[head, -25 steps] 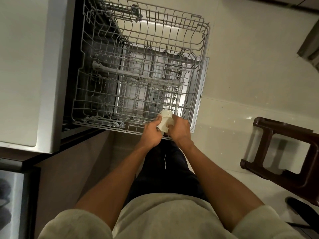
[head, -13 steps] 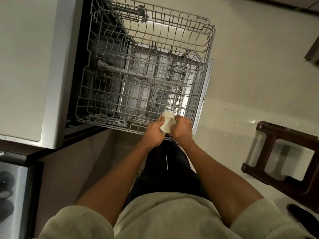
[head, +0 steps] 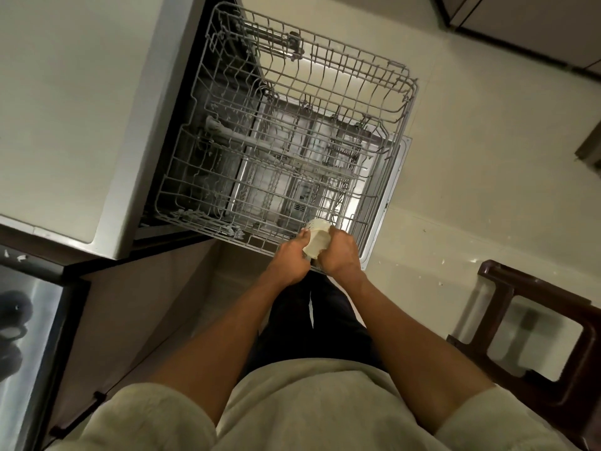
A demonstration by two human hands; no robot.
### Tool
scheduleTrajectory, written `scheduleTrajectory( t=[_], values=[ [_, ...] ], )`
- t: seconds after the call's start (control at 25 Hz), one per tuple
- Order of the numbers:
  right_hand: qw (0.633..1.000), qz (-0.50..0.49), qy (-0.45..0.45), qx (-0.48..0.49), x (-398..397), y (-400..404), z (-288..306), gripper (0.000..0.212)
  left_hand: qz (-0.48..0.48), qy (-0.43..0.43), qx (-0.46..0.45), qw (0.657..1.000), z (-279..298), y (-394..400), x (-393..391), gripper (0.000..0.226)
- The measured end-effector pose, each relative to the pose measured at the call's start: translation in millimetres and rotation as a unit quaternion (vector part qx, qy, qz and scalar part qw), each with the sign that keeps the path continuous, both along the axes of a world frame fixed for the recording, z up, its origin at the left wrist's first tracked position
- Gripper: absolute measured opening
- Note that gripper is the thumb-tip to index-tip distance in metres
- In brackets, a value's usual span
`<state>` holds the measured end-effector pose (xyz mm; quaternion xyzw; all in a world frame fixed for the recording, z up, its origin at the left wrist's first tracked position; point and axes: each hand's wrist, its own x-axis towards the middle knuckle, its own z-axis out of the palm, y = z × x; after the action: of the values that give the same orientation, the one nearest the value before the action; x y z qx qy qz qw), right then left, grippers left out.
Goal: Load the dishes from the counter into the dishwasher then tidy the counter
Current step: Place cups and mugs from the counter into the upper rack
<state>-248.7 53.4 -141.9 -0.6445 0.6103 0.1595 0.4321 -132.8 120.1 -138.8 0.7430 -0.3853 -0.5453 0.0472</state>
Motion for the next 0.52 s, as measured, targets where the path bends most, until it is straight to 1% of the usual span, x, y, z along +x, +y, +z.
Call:
scheduleTrajectory(
  t=[0.08,0.16,0.2,0.36,0.52],
  values=[
    [0.999,0.038,0.001,-0.021,1,2,8,0.065,0.013,-0.003,-0.007,1.000,9,1,-1,0.071],
    [0.993,0.106,0.012,-0.040,5,8,18,0.079,0.034,-0.017,-0.021,0.999,20,2,-3,0.074],
    [0.987,0.146,0.012,-0.061,9,11,24,0.081,0.044,-0.031,-0.031,0.998,27,4,-2,0.075],
    [0.946,0.281,-0.032,-0.160,35,18,51,0.072,0.078,-0.108,-0.106,0.985,56,16,16,0.075],
    [0.906,0.343,-0.083,-0.233,75,23,85,0.071,0.111,-0.165,-0.174,0.965,98,38,50,0.075]
  ],
)
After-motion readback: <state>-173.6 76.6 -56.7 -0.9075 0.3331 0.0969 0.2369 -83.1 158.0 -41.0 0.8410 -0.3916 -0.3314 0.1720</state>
